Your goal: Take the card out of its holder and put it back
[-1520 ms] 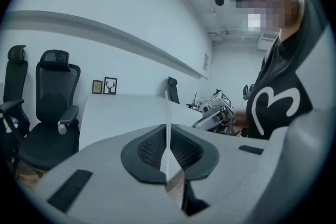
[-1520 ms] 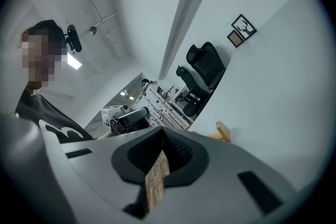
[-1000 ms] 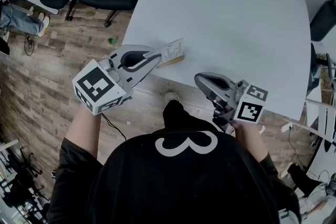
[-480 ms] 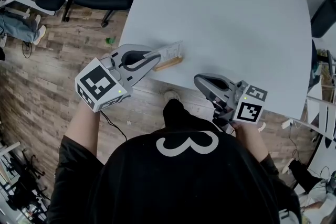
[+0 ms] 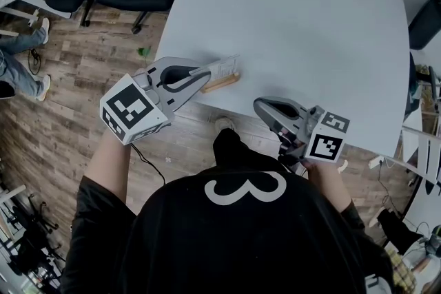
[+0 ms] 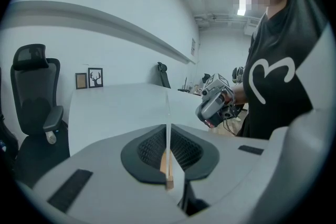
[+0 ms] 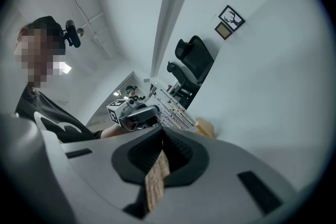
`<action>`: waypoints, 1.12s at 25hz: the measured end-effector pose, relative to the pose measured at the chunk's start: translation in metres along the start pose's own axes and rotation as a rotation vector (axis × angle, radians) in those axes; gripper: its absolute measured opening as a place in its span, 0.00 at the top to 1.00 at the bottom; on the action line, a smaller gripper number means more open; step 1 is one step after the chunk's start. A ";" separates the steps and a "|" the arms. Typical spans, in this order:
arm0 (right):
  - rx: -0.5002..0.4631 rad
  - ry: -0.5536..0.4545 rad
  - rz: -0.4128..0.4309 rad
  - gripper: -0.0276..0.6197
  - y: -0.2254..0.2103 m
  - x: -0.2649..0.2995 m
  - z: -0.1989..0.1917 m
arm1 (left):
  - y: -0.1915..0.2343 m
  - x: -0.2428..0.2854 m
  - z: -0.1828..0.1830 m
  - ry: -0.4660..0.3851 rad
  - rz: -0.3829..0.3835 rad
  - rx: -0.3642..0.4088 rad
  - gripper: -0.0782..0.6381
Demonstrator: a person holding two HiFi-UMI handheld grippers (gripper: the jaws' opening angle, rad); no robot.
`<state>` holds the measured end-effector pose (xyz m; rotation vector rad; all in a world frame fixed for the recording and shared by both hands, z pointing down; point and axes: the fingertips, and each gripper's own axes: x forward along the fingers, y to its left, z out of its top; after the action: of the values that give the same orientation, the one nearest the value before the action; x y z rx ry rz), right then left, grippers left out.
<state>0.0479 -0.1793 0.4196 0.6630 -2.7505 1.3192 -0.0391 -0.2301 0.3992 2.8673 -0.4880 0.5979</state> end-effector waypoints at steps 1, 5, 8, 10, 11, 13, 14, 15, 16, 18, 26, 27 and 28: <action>0.000 0.001 -0.001 0.94 0.000 0.000 0.000 | 0.000 0.000 -0.002 0.004 -0.001 -0.004 0.86; 0.001 -0.001 -0.006 0.94 0.001 0.000 0.001 | 0.001 0.004 -0.011 0.021 -0.006 -0.025 0.86; 0.004 0.001 -0.010 0.94 -0.001 0.000 0.000 | 0.003 0.008 -0.018 0.026 -0.007 -0.041 0.86; 0.007 0.003 -0.013 0.94 -0.002 -0.001 -0.002 | 0.004 0.011 -0.024 0.034 -0.010 -0.052 0.86; 0.009 0.004 -0.016 0.94 -0.003 -0.001 -0.002 | 0.004 0.013 -0.028 0.041 -0.012 -0.056 0.86; 0.013 0.003 -0.019 0.94 -0.003 -0.001 -0.003 | 0.003 0.016 -0.035 0.059 -0.015 -0.057 0.86; 0.013 0.002 -0.020 0.94 -0.004 -0.001 -0.004 | 0.003 0.017 -0.039 0.068 -0.017 -0.059 0.86; 0.013 0.002 -0.021 0.94 -0.004 -0.001 -0.004 | 0.003 0.019 -0.042 0.076 -0.017 -0.064 0.86; 0.013 0.001 -0.022 0.94 -0.004 -0.001 -0.003 | 0.004 0.019 -0.043 0.079 -0.016 -0.071 0.86; 0.014 -0.001 -0.022 0.94 -0.004 -0.001 -0.004 | 0.007 0.020 -0.045 0.077 -0.007 -0.095 0.86; 0.012 -0.002 -0.019 0.94 -0.003 -0.001 -0.003 | 0.018 0.021 -0.041 0.019 -0.009 -0.235 0.85; 0.010 -0.004 -0.018 0.94 -0.002 -0.001 -0.003 | 0.020 0.020 -0.040 0.008 0.001 -0.250 0.84; 0.008 -0.005 -0.018 0.94 -0.002 -0.001 -0.002 | 0.023 0.019 -0.039 -0.004 0.015 -0.265 0.80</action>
<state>0.0491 -0.1782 0.4222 0.6910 -2.7382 1.3274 -0.0444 -0.2474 0.4447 2.6168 -0.5451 0.4892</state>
